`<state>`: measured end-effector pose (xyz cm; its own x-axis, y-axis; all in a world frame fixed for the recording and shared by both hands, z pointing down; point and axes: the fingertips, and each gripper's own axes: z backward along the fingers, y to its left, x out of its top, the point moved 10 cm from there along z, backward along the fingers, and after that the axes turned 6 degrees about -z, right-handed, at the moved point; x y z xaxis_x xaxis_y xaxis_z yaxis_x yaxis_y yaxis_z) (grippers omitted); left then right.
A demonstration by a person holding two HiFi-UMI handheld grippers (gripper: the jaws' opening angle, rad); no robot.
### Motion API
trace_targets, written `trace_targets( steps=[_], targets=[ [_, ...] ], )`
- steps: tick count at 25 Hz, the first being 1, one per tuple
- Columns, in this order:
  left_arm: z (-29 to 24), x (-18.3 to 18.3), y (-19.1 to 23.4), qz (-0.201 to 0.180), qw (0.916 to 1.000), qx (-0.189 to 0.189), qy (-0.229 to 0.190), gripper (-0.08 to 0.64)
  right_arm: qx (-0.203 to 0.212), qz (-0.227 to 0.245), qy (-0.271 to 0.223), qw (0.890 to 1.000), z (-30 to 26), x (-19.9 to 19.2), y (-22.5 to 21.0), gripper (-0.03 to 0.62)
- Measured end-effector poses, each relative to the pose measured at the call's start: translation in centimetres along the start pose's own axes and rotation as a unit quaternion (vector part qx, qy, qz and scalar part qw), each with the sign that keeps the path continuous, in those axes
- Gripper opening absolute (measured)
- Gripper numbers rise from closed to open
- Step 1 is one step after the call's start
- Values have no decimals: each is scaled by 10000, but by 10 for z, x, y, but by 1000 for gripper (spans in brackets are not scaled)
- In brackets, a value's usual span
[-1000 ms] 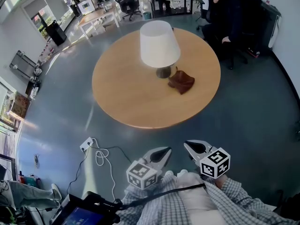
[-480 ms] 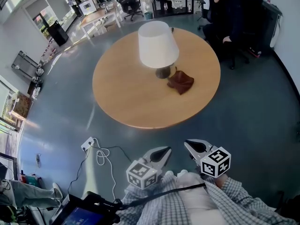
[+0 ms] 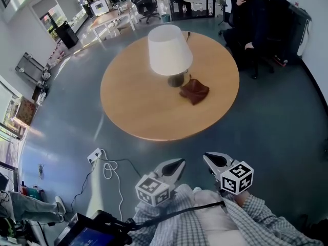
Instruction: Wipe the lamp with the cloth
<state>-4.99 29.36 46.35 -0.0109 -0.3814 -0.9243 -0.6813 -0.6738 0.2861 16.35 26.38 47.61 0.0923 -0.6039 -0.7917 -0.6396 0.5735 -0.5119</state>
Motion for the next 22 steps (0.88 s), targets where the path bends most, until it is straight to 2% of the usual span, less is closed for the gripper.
trace_targets(
  steps=[10, 16, 22],
  targets=[
    [-25, 7, 11, 46, 10000, -21, -34, -2, -166, -115, -33, 9998, -6, 14, -27, 5],
    [-41, 21, 55, 218, 9996, 15, -191, -2, -226, -10, -157, 9996, -40, 44, -41, 5],
    [-58, 42, 110, 232, 9997, -105, -67, -2, -300, -92, -112, 9994, -94, 80, -58, 5]
  ],
)
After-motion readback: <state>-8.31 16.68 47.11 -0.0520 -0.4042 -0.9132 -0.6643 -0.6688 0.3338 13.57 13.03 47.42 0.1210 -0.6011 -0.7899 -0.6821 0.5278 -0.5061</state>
